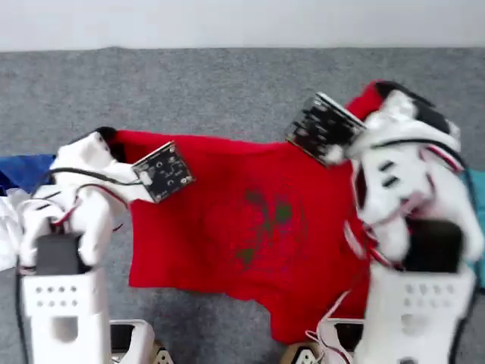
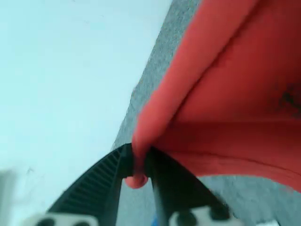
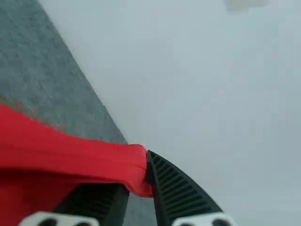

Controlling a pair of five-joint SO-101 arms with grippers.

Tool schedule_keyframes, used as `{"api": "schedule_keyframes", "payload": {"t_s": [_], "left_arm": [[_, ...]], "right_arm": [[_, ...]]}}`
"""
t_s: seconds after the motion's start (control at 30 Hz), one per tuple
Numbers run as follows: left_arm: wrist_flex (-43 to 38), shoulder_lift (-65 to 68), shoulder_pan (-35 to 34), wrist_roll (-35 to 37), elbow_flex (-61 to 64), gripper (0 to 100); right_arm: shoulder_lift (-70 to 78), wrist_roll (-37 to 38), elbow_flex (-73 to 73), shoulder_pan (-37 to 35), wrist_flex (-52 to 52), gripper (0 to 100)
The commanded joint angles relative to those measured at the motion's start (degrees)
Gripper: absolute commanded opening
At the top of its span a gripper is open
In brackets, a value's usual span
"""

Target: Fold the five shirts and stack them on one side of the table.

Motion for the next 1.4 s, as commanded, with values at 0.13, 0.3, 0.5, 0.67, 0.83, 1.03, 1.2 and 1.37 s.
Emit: {"api": "schedule_keyframes", "payload": {"t_s": [0.13, 0.3, 0.5, 0.67, 0.83, 1.03, 1.2, 1.37], "left_arm": [[-36.4, 0.6, 0.1, -0.1, 21.7, 0], [-39.0, 10.0, -0.6, 0.0, 18.6, 0], [-39.1, 24.9, -0.8, 4.0, 4.8, 0], [-39.1, 38.4, -0.9, 5.6, -8.5, 0], [-38.9, 48.2, -0.5, 5.6, -18.6, 0], [-35.0, 52.2, 0.5, 5.7, -24.8, 0], [-24.5, 52.1, 1.7, 5.7, -25.2, 0], [-11.9, 51.5, 1.8, 5.7, -25.2, 0]], "right_arm": [[3.9, -2.2, 19.1, -0.5, -31.2, 0.9], [7.3, -2.2, 22.4, -0.7, -43.1, 0.9], [12.8, 2.6, 22.2, -1.7, -53.1, 0.9], [19.1, 5.2, 20.8, -2.2, -63.3, 0.9], [26.9, 5.2, 11.3, -2.1, -65.2, 0.9], [34.7, 5.2, 2.2, -1.6, -64.7, 0.9], [34.0, 5.0, 2.2, -1.6, -57.9, 0.9], [27.1, 4.9, 6.7, -1.6, -44.7, 0.9]]}}
